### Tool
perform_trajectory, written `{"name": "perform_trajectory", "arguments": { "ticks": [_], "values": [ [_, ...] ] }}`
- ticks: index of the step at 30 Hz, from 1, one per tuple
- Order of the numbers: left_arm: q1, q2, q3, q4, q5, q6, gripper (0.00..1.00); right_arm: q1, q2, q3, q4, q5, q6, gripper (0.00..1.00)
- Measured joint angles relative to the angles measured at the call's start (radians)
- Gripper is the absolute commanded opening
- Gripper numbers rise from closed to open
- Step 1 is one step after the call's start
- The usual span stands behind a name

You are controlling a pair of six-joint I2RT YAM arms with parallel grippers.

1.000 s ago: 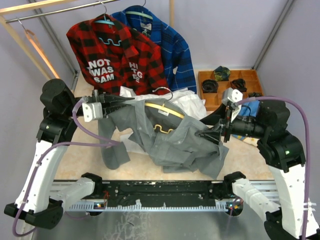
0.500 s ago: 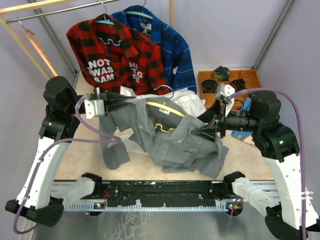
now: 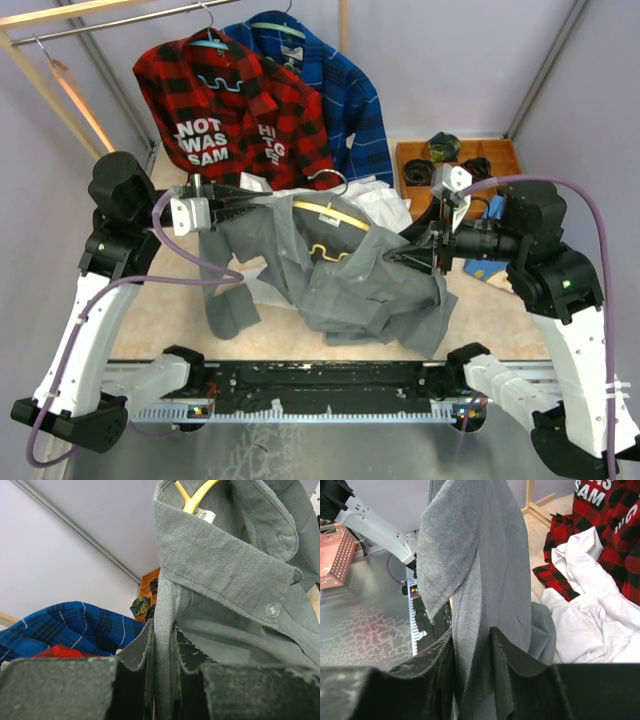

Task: Place the shirt on the hanger
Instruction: Place the hanger at the clothesline.

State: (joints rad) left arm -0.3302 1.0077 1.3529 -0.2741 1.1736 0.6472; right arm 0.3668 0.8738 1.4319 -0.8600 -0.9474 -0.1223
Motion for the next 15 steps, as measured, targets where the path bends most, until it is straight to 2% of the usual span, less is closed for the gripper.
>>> {"name": "perform_trajectory", "arguments": {
  "ticks": [4, 6, 11, 15],
  "values": [
    [0.0, 0.0, -0.008, 0.003, -0.012, 0.0, 0.02, 0.003, -0.011, -0.025, 0.023, 0.012, 0.002, 0.01],
    [0.0, -0.002, -0.027, 0.005, -0.023, -0.003, 0.12, 0.004, -0.038, -0.079, 0.06, 0.026, 0.02, 0.0],
    [-0.001, -0.026, -0.123, 0.039, -0.07, -0.057, 0.47, 0.005, -0.103, -0.19, 0.123, 0.083, 0.055, 0.0],
    [-0.001, -0.081, -0.193, 0.111, -0.136, -0.142, 0.58, 0.005, -0.141, -0.235, 0.132, 0.183, 0.076, 0.0]
  ]
}}
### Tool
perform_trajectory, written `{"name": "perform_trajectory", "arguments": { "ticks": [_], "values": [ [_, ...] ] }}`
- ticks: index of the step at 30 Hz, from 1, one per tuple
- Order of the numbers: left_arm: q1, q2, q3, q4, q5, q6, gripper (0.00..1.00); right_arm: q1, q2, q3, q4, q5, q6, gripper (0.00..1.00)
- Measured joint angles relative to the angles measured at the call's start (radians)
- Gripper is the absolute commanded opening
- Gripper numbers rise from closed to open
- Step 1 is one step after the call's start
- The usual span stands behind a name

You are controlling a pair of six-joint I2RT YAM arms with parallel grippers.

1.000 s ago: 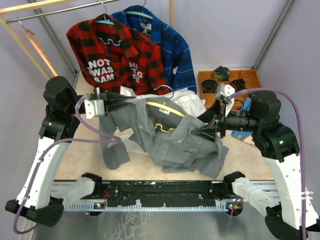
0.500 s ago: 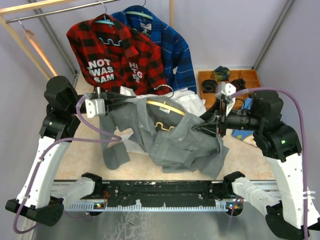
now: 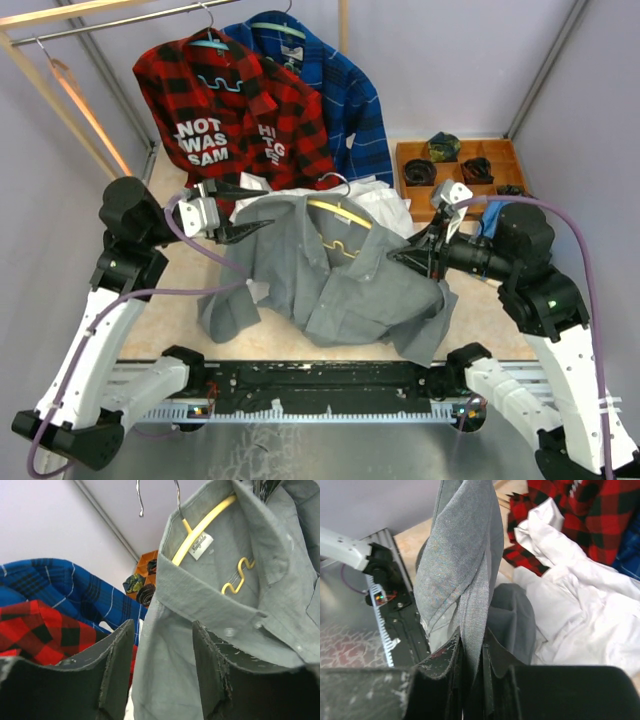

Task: Place the shirt on the hanger
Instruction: Place the hanger at the clothesline.

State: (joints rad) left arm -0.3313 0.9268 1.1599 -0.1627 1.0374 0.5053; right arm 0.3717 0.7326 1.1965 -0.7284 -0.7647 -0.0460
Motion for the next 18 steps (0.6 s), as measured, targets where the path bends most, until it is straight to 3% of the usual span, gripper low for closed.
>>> {"name": "perform_trajectory", "arguments": {
  "ticks": [9, 18],
  "values": [
    [0.0, -0.124, -0.196, 0.109, -0.247, -0.388, 0.73, 0.0, -0.124, -0.167, 0.026, 0.224, 0.108, 0.0],
    [0.0, -0.061, -0.258, -0.216, -0.606, -0.679, 0.92, 0.0, -0.18, -0.241, 0.009, 0.409, 0.278, 0.0]
  ]
}}
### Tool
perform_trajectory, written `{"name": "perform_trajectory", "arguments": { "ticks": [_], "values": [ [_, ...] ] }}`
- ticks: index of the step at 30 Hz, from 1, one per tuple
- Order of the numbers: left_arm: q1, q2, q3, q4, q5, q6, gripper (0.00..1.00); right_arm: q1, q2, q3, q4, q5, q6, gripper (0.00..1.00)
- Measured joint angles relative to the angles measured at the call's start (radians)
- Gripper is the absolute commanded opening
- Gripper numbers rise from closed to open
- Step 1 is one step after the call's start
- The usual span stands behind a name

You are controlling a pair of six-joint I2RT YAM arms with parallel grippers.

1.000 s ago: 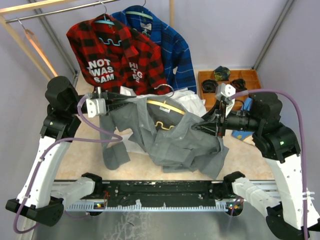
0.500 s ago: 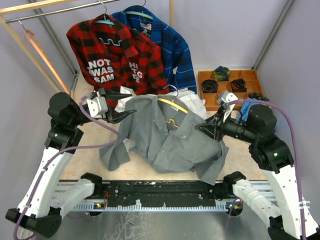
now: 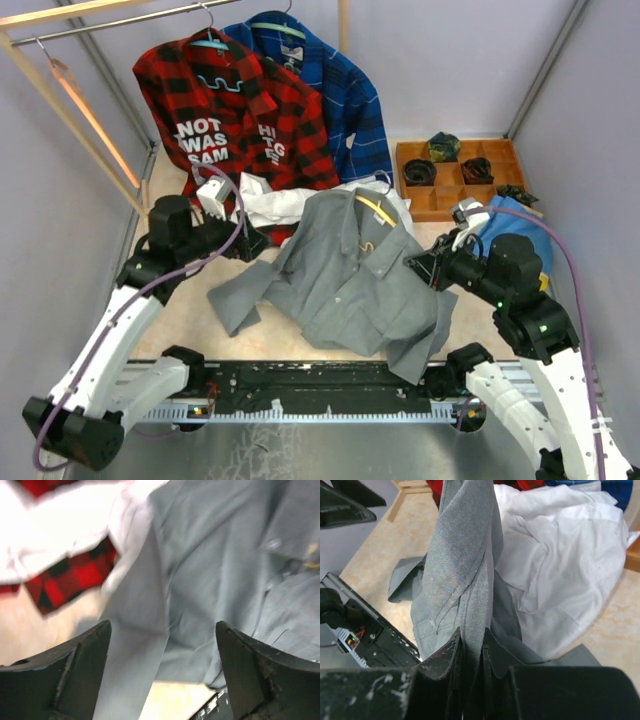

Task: Place the shirt on the hanger
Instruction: Place the hanger at the clothesline.

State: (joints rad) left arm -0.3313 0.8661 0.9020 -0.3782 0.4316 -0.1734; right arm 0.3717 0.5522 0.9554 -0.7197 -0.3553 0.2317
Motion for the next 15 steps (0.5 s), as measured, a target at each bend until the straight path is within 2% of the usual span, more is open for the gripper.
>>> {"name": "perform_trajectory", "arguments": {
  "ticks": [4, 6, 11, 15],
  "values": [
    [0.0, 0.107, 0.009, -0.147, -0.1, -0.048, 0.99, 0.0, 0.029, 0.001, -0.044, 0.049, 0.027, 0.0],
    [0.0, 0.141, 0.009, -0.201, -0.149, -0.072, 0.99, 0.0, 0.061, 0.013, -0.084, 0.071, 0.034, 0.0],
    [0.0, 0.156, 0.018, -0.272, -0.265, -0.151, 0.99, 0.0, 0.156, 0.09, -0.188, 0.153, 0.031, 0.0],
    [0.0, 0.156, 0.02, -0.29, -0.311, -0.18, 0.99, 0.0, 0.114, 0.099, -0.181, 0.21, 0.033, 0.0]
  ]
}}
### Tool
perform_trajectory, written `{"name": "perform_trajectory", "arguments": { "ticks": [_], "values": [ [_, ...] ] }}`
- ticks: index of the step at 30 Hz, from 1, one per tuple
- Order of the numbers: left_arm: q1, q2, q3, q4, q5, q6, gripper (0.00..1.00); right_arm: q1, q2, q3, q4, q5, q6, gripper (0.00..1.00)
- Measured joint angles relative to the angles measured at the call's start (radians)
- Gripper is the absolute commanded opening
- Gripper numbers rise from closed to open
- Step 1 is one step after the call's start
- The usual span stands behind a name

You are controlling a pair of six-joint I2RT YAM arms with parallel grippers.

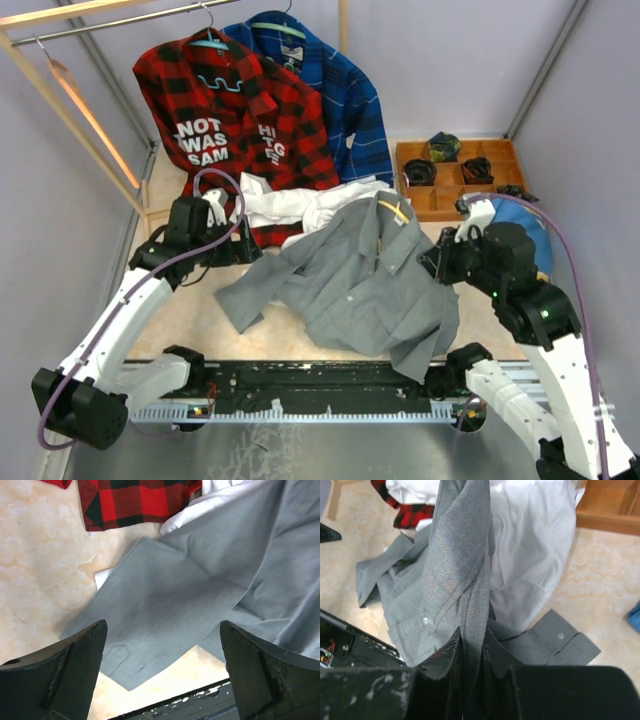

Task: Place the shirt on the hanger
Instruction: Place the hanger at the clothesline.

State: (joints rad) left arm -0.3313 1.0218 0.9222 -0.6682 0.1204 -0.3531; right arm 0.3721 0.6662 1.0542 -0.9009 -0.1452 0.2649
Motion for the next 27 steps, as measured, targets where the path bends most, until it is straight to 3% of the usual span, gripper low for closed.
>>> {"name": "perform_trajectory", "arguments": {
  "ticks": [4, 9, 23, 27],
  "values": [
    [0.0, -0.013, 0.0, -0.024, -0.014, 0.009, 0.99, 0.0, -0.042, 0.04, -0.007, 0.031, 0.0, 0.0],
    [0.0, -0.077, 0.003, -0.048, -0.051, 0.036, 0.99, 0.0, 0.045, 0.241, 0.004, 0.044, -0.027, 0.0],
    [0.0, -0.243, 0.025, -0.056, -0.101, 0.073, 0.98, 0.0, 0.584, 1.271, 0.038, -0.208, -0.126, 0.0],
    [0.0, -0.275, 0.021, -0.059, -0.132, 0.075, 0.98, 0.0, 0.694, 1.431, 0.066, -0.318, -0.101, 0.0]
  ]
}}
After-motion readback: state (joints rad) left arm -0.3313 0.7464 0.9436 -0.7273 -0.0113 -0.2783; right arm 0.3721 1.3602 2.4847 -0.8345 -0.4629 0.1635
